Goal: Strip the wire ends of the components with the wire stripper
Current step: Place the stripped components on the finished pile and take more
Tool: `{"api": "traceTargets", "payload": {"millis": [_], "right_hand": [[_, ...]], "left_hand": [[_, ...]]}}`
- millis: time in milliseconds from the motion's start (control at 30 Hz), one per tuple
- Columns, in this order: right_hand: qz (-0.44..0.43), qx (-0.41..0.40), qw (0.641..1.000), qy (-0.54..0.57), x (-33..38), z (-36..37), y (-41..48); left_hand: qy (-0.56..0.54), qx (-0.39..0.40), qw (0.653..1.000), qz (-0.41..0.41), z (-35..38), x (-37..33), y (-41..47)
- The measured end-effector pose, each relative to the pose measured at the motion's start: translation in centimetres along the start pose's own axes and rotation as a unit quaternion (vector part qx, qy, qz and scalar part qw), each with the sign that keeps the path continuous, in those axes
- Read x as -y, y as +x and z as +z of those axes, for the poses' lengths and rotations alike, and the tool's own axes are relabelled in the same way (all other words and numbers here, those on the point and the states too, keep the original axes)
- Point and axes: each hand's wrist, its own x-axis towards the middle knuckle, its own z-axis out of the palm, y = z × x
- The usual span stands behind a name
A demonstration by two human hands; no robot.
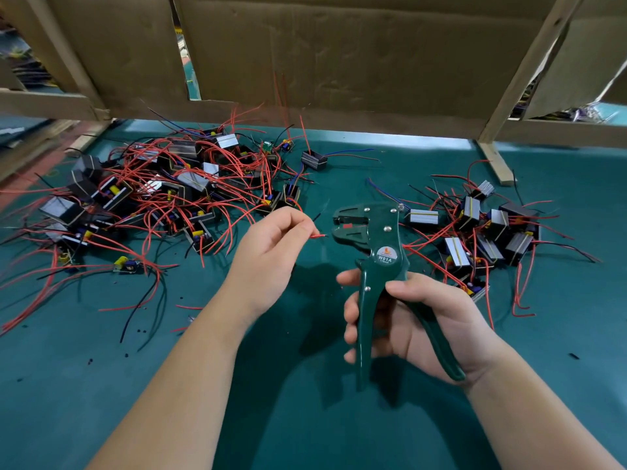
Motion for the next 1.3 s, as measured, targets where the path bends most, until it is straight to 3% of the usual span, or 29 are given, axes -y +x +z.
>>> {"api": "traceTargets", "payload": {"millis": [133, 433, 900, 1300], "right_hand": [[0.018, 0.03, 0.999, -0.02, -0.1, 0.2, 0.0], [0.036, 0.051, 0.998, -0.021, -0.1, 0.2, 0.0], [0.042, 0.016, 0.998, -0.052, -0.3, -0.1, 0.0], [0.042, 0.038, 0.996, -0.064, -0.4, -0.5, 0.0]], "left_hand": [[0.095, 0.021, 0.994, 0.042, 0.0, 0.0, -0.4], [0.186, 0.037, 0.978, 0.088, -0.6, -0.2, -0.8], [0.224, 0.03, 0.966, 0.123, -1.1, -0.9, -0.9], [0.201, 0.029, 0.971, 0.123, -1.6, -0.8, -0.8]]}}
